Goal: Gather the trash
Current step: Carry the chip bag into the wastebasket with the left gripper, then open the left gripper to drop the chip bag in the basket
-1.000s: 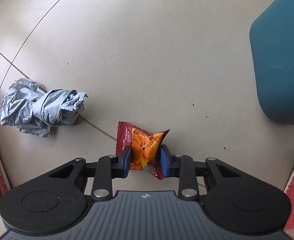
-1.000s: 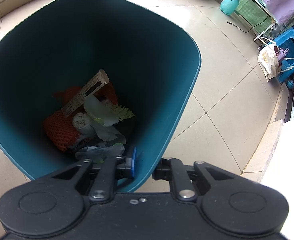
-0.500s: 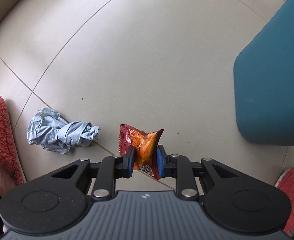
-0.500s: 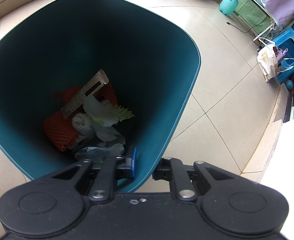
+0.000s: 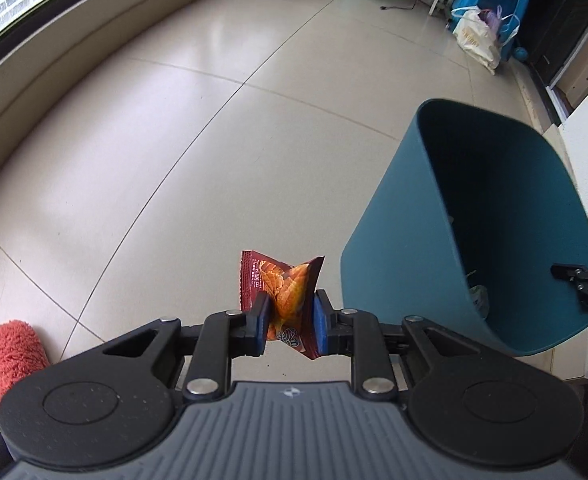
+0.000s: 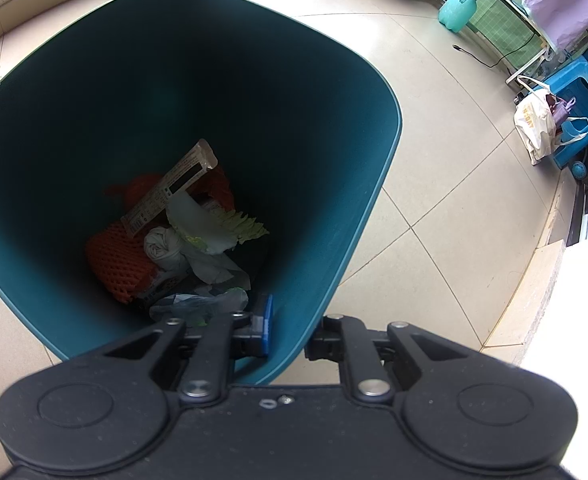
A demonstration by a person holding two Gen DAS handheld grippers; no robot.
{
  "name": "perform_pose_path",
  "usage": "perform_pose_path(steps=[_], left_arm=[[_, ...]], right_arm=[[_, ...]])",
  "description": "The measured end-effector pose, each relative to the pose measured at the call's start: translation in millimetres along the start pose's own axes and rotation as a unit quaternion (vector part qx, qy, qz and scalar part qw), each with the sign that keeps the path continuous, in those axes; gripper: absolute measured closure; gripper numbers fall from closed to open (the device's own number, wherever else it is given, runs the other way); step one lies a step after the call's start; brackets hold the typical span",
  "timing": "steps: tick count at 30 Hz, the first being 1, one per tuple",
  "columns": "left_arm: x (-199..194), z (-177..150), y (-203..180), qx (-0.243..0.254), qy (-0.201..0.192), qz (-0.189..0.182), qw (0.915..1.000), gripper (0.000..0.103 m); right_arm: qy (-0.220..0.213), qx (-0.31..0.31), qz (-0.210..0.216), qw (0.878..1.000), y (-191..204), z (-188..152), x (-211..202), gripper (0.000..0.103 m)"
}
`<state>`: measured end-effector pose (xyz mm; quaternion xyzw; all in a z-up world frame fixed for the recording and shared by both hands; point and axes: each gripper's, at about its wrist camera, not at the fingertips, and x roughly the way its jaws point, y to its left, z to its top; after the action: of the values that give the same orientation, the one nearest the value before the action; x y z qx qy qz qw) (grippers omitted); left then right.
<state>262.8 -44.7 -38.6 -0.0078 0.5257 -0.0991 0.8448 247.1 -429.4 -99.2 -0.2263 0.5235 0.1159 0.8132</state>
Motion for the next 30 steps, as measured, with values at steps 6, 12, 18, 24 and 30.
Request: perform_pose_path(steps=[6, 12, 18, 24, 30], left_arm=[[-44.4, 29.4, -43.8, 0.047, -0.055, -0.051, 0.9961, 0.081], [-40.6, 42.1, -94.8, 0.105, -0.055, -0.094, 0.9885, 0.081], [8.8, 42.0, -124.6, 0.124, -0.002, -0.098, 0.9875, 0.081], [54.5, 38.8, -139.7, 0.133, 0.038, -0.064, 0.9883, 0.081], [79.1, 34.6, -156.3, 0.158, 0.055, -0.051, 0.9845, 0.081]], right_arm=[[0.000, -0.001, -0.001, 1.000, -0.3, 0.7, -0.8, 0.089], [-0.001, 0.000, -0.001, 1.000, -0.8, 2.2, -1.4, 0.089], [-0.002, 0.005, 0.003, 1.000, -3.4, 1.6, -1.9, 0.089], [-0.011, 0.010, 0.005, 1.000, -8.5, 1.9, -10.6, 0.090], [-0.031, 0.024, 0.010, 0.999, -15.2, 2.6, -25.7, 0.091]])
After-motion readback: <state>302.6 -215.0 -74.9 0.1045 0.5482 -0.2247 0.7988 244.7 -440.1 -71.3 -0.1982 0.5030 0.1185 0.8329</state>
